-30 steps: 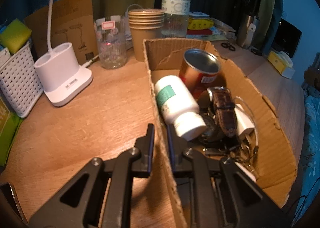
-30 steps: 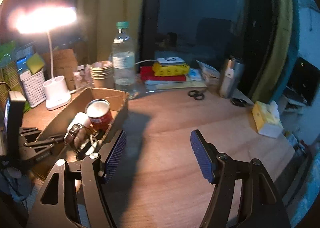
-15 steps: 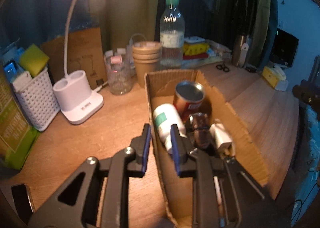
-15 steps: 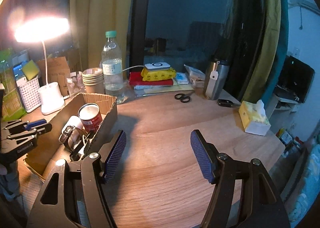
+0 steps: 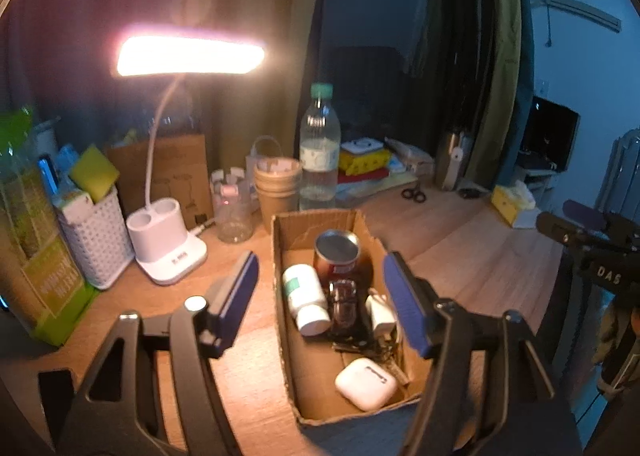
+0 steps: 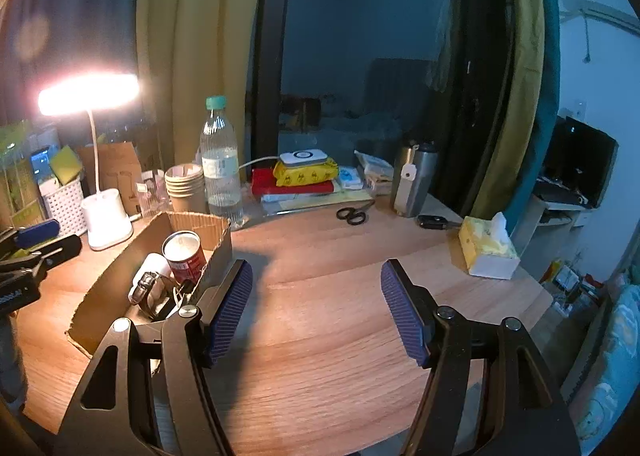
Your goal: Organize rigid objects
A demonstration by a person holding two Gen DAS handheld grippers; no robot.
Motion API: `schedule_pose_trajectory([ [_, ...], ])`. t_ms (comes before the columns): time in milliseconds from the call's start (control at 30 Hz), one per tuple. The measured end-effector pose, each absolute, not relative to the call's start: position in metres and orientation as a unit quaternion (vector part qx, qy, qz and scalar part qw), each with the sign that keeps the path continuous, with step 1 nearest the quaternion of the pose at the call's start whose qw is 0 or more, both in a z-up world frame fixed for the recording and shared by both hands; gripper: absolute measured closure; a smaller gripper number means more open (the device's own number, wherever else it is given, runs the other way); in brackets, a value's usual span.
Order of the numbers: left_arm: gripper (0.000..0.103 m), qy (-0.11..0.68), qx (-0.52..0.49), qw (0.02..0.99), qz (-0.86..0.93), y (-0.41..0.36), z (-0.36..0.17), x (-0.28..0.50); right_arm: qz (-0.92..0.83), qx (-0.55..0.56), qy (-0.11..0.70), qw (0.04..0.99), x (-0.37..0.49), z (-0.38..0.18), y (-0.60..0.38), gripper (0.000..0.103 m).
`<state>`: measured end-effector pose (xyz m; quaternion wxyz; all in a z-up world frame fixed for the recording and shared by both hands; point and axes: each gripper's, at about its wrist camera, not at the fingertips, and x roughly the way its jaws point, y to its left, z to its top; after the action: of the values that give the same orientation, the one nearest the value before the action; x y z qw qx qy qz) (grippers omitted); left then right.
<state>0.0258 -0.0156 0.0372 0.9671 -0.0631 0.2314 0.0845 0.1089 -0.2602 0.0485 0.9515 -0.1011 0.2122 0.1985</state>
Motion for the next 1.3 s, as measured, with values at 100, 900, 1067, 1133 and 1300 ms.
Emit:
schedule_pose_trajectory([
  [100,0.022,0.215,-0.061,0.971,0.086,-0.020,0.049,0.017,0.191,-0.093,0.205,0.955,0.103,0.054,-0.268,0.033],
  [900,0.010,0.159,-0.035,0.983,0.084,-0.035,0.078,-0.003,0.177,-0.079,0.202,0.960,0.097,0.051,-0.273,0.032],
  [1067,0.010,0.157,-0.034,0.983,0.091,-0.034,0.077,-0.003,0.177,-0.082,0.205,0.959,0.099,0.049,-0.272,0.032],
  [1133,0.010,0.154,-0.029,0.983,0.097,-0.035,0.076,-0.005,0.175,-0.083,0.206,0.959,0.099,0.048,-0.272,0.032],
  [1300,0.010,0.158,-0.031,0.982,0.094,-0.032,0.076,-0.004,0.175,-0.081,0.204,0.960,0.098,0.048,-0.272,0.032],
])
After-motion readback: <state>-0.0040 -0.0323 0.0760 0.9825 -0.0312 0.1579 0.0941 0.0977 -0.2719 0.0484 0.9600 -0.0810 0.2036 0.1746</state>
